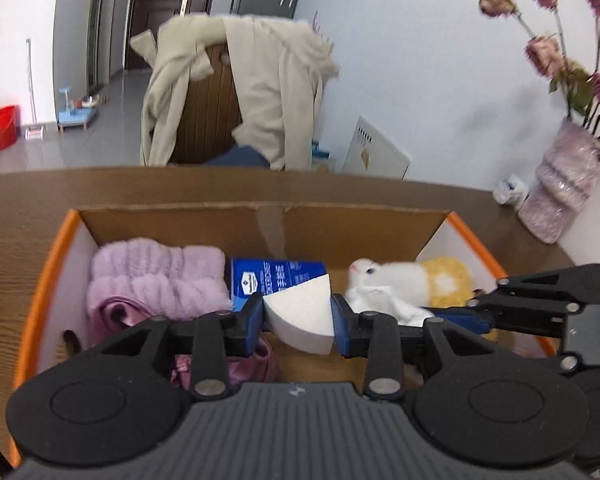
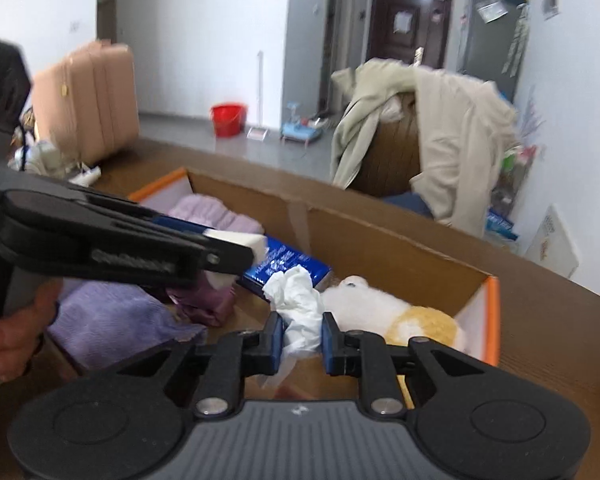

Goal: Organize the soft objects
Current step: 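Carry both items into the box and open both grippers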

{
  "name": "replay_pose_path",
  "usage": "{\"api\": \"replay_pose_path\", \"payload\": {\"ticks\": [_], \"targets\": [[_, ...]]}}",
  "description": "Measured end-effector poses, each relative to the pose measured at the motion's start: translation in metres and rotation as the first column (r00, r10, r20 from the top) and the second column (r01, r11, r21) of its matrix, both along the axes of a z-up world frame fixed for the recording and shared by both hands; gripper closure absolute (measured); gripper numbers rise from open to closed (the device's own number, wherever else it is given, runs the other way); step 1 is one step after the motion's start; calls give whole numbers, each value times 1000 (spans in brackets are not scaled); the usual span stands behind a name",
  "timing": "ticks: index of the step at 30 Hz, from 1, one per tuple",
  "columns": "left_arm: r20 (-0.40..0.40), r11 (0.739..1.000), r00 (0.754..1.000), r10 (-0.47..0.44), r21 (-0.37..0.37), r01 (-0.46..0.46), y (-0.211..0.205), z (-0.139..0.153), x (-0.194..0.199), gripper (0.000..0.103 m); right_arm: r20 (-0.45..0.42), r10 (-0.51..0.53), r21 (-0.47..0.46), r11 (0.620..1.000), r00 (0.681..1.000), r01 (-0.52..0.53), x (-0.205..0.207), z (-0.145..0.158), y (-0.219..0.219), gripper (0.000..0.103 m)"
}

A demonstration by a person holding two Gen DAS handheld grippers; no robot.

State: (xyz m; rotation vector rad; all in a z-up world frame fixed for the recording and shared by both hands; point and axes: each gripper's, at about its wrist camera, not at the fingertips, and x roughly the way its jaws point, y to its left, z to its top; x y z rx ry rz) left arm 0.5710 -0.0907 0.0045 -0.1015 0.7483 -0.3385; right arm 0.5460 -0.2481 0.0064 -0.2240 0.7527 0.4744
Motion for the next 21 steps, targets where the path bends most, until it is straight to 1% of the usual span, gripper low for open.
{"api": "replay_pose_path", "payload": {"ticks": [1,2,3,4,5,6,7,8,9,11,13,15,19,21], "targets": [[-18,1000,1000,-9,-7,9,1,-1,3,61,-18,11,-16,1000,1000,-12,6,-4,4,83],[-17,1000,1000,-20,-19,19,2,-1,4,49,-35,19,-29,999,999,-20,11,-9,8,82],[-2,1000,1000,-26,-15,26,4,0,3,41,-46,22,-36,999,999,-23,14,-14,12,78],[6,1000,1000,-26,-5,26,3,-1,1,39,-55,20,-36,999,998,-22,16,-17,13,69],[3,1000,1000,-28,-1,28,3,-2,0,39,-64,17,-37,999,998,-19,17,-19,15,63],[2,999,999,-36,2,36,1,-2,-1,37,-62,8,-41,999,998,-10,14,-18,16,61],[5,999,999,-40,2,40,1,-2,-2,36,-53,-8,-37,999,999,6,11,-18,16,53],[7,999,999,-37,-2,37,1,0,-3,35,-51,-29,-34,999,998,27,11,-18,15,40],[12,999,999,-32,-9,32,3,0,-5,35,-53,-41,-25,999,998,40,11,-18,12,38],[15,999,999,-28,-21,28,3,2,-6,33,-50,-48,0,999,998,48,11,-17,7,38],[27,1000,999,-21,-9,21,5,6,-11,32,-37,-55,15,998,998,55,7,-13,4,38],[49,1000,999,-5,6,5,8,15,-18,28,-30,-60,28,998,998,61,5,-5,-1,37],[110,1000,994,3,0,-3,20,47,-44,27,19,-88,48,995,996,87,-12,21,-13,36],[155,1000,988,13,1,-14,29,66,-62,22,54,-102,62,993,993,98,-25,39,-22,35]]}}
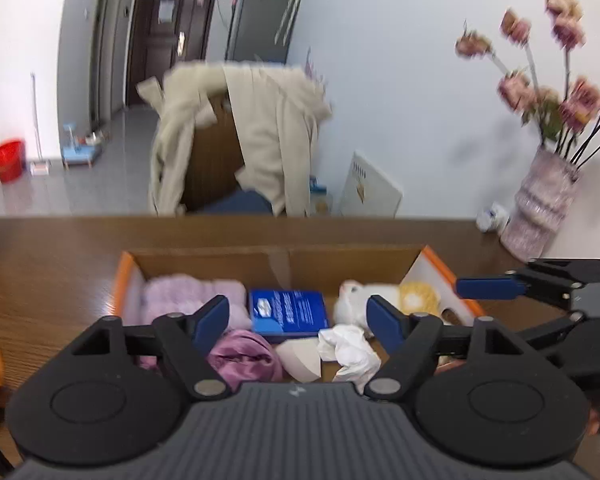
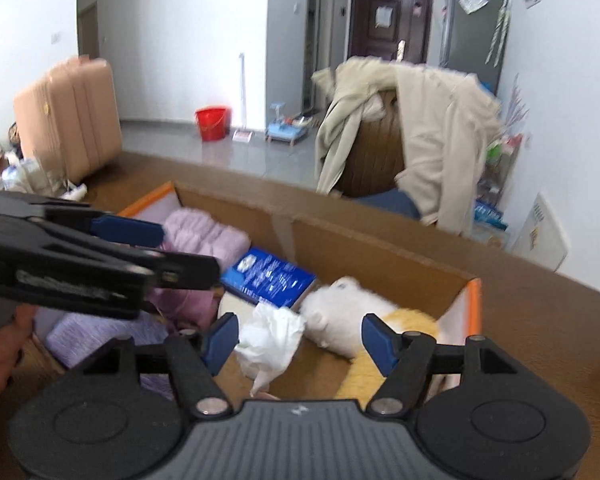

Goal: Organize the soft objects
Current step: 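Carry both items into the box and open both grippers, then grasp the clear plastic bag with the right gripper while the left grasps the white round sponge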

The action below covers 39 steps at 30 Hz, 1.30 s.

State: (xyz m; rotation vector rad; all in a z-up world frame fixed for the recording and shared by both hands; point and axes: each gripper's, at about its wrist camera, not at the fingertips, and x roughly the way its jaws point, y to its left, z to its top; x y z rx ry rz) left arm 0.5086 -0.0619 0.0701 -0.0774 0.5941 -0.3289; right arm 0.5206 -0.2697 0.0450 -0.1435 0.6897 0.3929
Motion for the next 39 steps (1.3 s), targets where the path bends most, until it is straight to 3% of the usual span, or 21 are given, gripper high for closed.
{"api": "replay_pose_path", "payload": {"ticks": [8,15,19,24,29,33,39], "targets": [[113,998,993,41,48,-47,22,52,-84,16,129,-58,38,998,990,53,-83,68,-28,25],[199,997,978,66,32,-74,32,62,-178,9,209,-57,79,996,976,41,-173,85,-37,20],[253,996,964,82,14,-89,33,51,-237,5,251,-52,113,993,967,24,-229,77,-36,19],[238,993,964,121,-30,-117,34,22,-302,5,291,-55,149,989,955,11,-294,54,-33,17],[193,989,970,147,-50,-140,34,-12,-351,4,235,-127,226,971,964,73,-344,14,-34,17],[162,991,978,134,-28,-131,30,-22,-360,4,166,-180,259,957,970,133,-368,-14,-43,17],[158,993,980,121,-28,-118,16,-25,-352,4,113,-230,255,947,967,195,-367,-33,-55,17]]}}
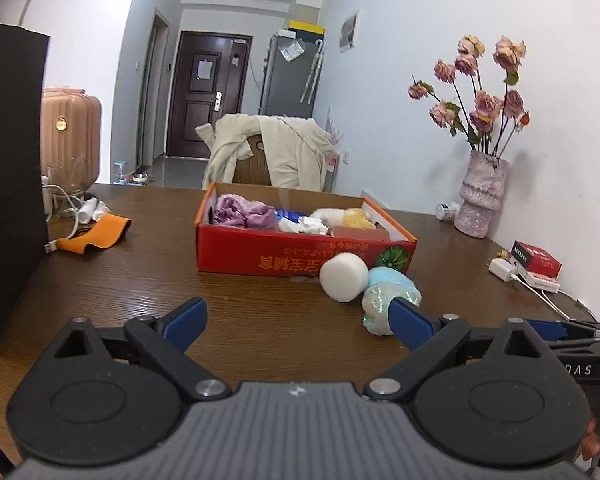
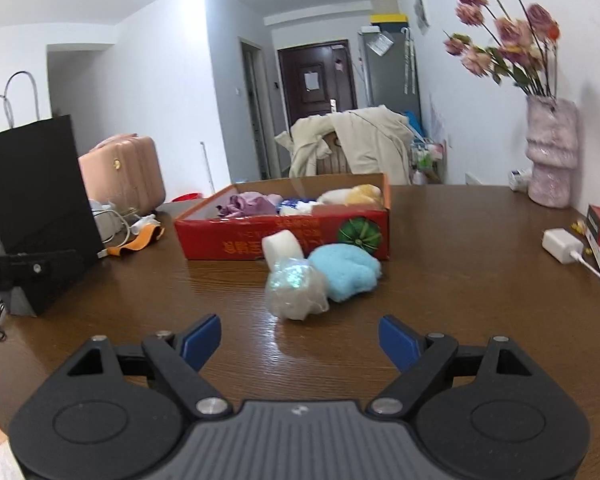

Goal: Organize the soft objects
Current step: 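Grasp the clear plastic bag with the right gripper while the left grasps the white round sponge, then carry the plastic bag and round sponge into the box and release both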

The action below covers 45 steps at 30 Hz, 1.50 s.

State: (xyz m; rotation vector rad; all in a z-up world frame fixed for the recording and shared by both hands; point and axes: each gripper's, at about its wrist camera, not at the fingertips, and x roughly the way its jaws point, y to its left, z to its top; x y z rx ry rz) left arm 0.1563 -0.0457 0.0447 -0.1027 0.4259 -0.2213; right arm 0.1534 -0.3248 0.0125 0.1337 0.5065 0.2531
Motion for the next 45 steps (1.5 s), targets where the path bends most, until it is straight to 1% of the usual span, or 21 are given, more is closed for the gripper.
{"api": "replay_pose_path", "payload": {"ticks": [7,11,13,15,19,22,25,26,27,28,29,30,31,32,33,34,37,39,42,45], "targets": [[-51,1000,999,-3,13,4,-12,-11,30,4,-26,4,7,1000,1000,-4,20,-9,-5,17],[-43,998,999,-30,45,32,-23,-14,57,4,-30,28,9,1000,999,-28,39,-10,0,18],[-33,996,997,-63,61,65,-32,-14,77,4,-29,45,-1,999,999,-45,51,-10,6,19],[-43,991,993,-111,71,114,-40,-16,99,4,-25,72,-11,997,997,-72,66,-11,14,19],[-73,978,979,-192,71,198,-59,-25,146,4,-36,90,-63,994,995,-92,97,-17,31,31],[-83,966,968,-236,85,243,-74,-32,175,5,-49,89,-72,993,995,-92,114,-23,39,33],[-93,941,949,-302,131,312,-87,-44,196,8,-54,96,-63,993,994,-99,124,-26,41,37],[-104,933,943,-317,144,329,-90,-47,202,13,-60,96,-61,993,994,-100,126,-28,41,39],[-114,929,939,-324,149,339,-91,-50,208,17,-66,97,-60,993,993,-101,129,-30,41,41],[-120,929,938,-324,146,340,-91,-53,215,19,-75,98,-59,993,992,-102,131,-32,40,45],[-127,931,938,-322,139,338,-89,-56,220,25,-83,98,-57,993,992,-102,133,-33,38,48],[-136,931,936,-325,131,342,-88,-59,224,32,-90,97,-53,993,991,-102,134,-35,37,50],[-147,931,934,-327,119,345,-85,-61,227,36,-97,93,-45,994,991,-98,134,-37,34,53],[-163,931,930,-331,106,350,-82,-64,229,46,-103,89,-35,995,991,-93,135,-38,32,58],[-169,932,928,-332,93,350,-79,-65,228,46,-105,88,-20,996,991,-91,135,-38,29,59],[-157,932,928,-337,81,352,-74,-65,224,46,-106,88,-8,996,990,-89,135,-38,27,60],[-149,930,927,-346,78,359,-64,-67,210,47,-103,81,3,997,991,-81,133,-39,24,63],[-146,926,925,-352,89,367,-60,-68,200,47,-106,77,9,997,991,-77,132,-40,23,63],[-145,909,914,-380,123,398,-61,-73,191,49,-111,77,12,997,991,-76,132,-41,23,64],[-175,909,912,-371,131,395,-63,-78,191,50,-111,75,9,997,991,-74,132,-41,24,66]]}}
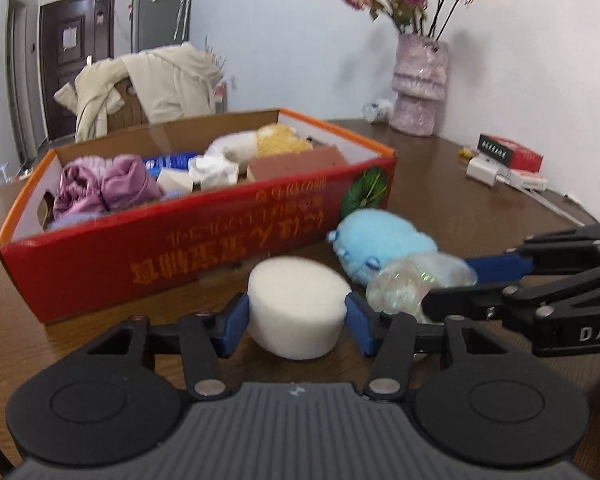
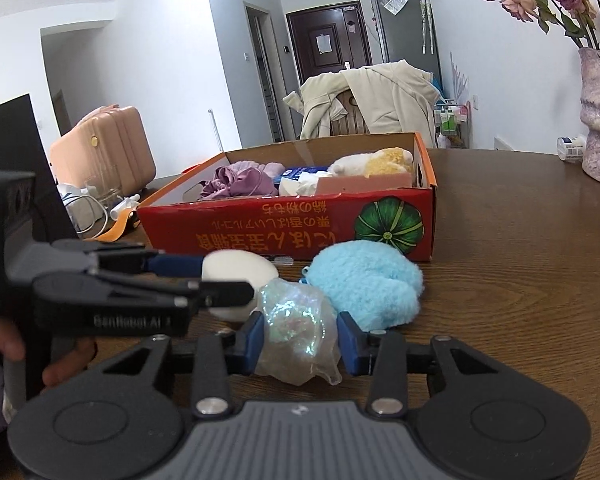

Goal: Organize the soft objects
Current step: 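Carry the plastic bag and round sponge into the box and release both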

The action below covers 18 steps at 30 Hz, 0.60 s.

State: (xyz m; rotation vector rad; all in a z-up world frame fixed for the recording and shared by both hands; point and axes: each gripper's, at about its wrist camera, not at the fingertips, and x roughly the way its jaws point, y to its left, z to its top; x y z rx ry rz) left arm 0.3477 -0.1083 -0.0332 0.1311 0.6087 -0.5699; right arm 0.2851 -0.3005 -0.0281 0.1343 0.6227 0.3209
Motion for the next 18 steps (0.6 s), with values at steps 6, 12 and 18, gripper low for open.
{"api": "replay_pose_path", "payload": {"ticks": [6,12,18], "targets": [[29,1000,1000,2,21,-2,-1,4,-11,57,3,-14,-7,1000,1000,14,-9,4,3,75],[82,997,994,66,-54,-61,20,30,-45,58,45,-20,-4,1000,999,20,-31,20,4,78],[118,977,981,153,-168,-132,55,61,-79,57,116,-14,13,1000,993,12,-53,45,7,80]]}}
